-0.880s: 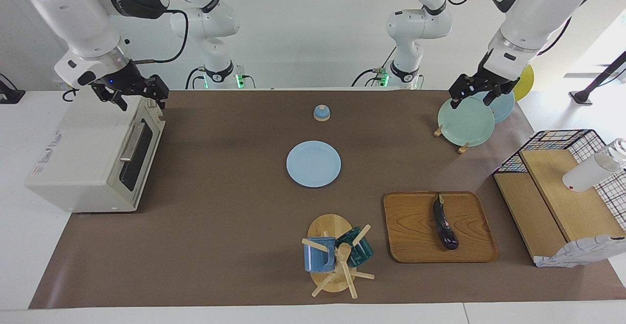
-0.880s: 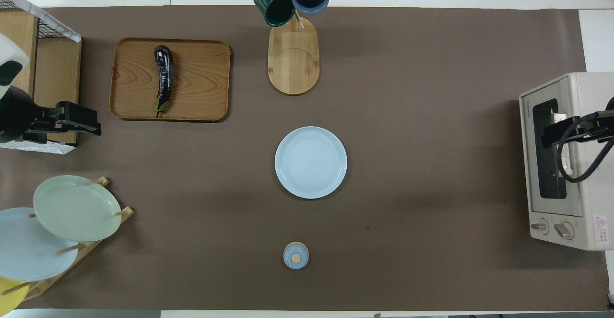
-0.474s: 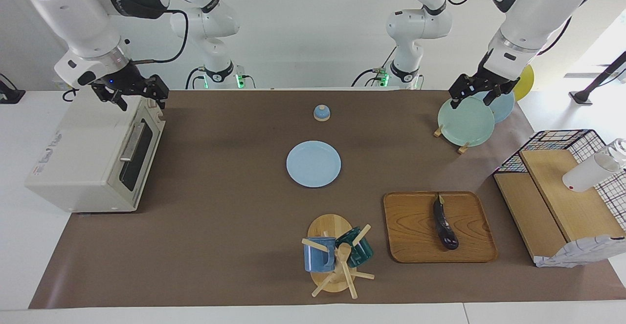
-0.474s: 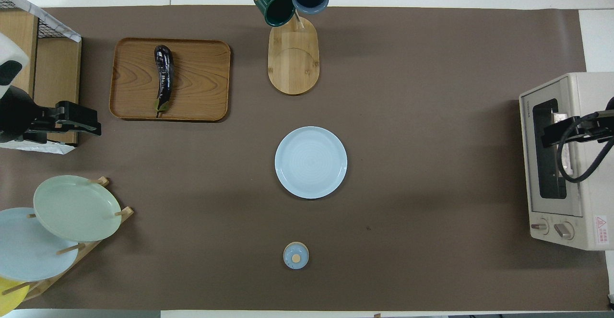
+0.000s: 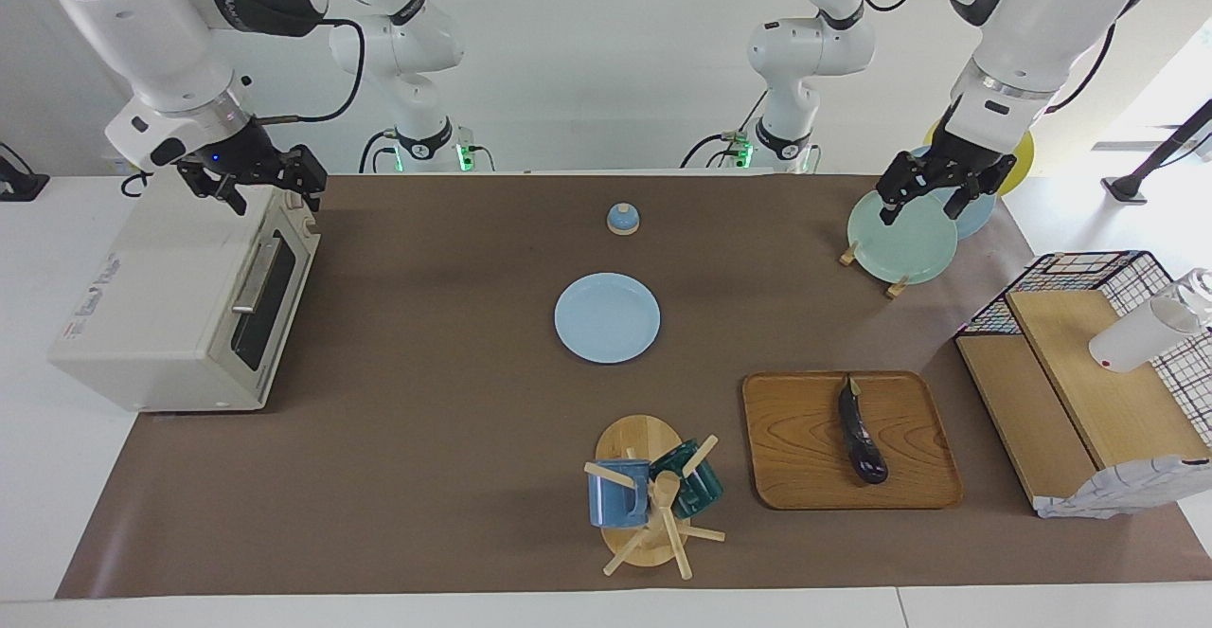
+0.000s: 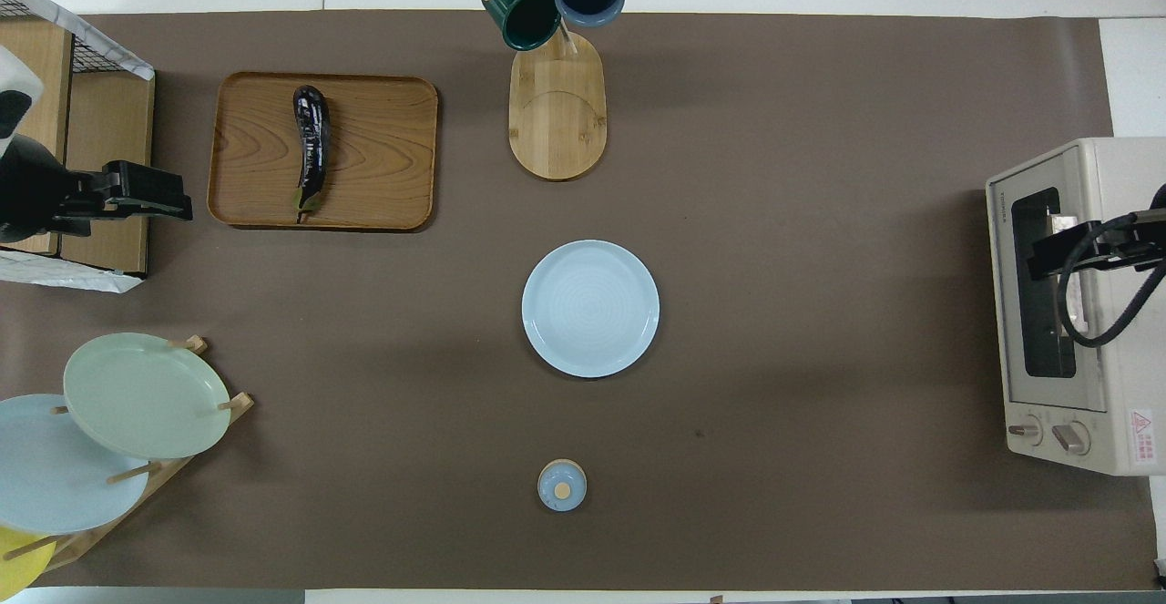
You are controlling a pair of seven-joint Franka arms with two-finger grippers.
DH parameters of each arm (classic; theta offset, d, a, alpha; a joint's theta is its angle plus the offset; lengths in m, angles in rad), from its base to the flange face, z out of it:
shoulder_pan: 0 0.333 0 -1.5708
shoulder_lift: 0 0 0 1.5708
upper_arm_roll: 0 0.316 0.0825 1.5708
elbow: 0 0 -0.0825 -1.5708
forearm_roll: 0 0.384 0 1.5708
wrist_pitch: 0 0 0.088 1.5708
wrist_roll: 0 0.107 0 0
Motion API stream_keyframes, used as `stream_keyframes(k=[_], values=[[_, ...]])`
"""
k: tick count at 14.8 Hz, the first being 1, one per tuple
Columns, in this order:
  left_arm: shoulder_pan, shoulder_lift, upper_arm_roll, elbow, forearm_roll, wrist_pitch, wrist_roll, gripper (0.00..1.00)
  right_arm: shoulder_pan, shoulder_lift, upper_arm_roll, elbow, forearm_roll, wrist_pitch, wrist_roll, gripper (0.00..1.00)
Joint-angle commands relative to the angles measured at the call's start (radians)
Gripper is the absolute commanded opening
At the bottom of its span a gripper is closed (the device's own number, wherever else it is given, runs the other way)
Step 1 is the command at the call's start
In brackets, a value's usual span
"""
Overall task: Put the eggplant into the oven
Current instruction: 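Reach the left gripper toward the purple eggplant on the wooden tray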
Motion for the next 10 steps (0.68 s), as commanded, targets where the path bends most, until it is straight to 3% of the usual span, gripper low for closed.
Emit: stream_keyframes(k=[1, 4, 10], values=[[-0.002, 0.034, 0.002, -0.011, -0.013, 0.053, 0.007, 1.00, -0.005, -0.016, -0.001, -0.019, 0.030, 0.001, 0.017, 1.00], [-0.005, 0.115, 0.002, -0.003, -0.004, 0.122, 0.016, 1.00, -0.005, -0.016, -0.001, -0.019, 0.030, 0.001, 0.017, 1.00], [0.004, 0.353, 0.004, 0.078, 0.004, 0.269, 0.114, 1.00, 0.004, -0.017, 0.000, -0.020, 0.030, -0.003, 0.014, 1.00]])
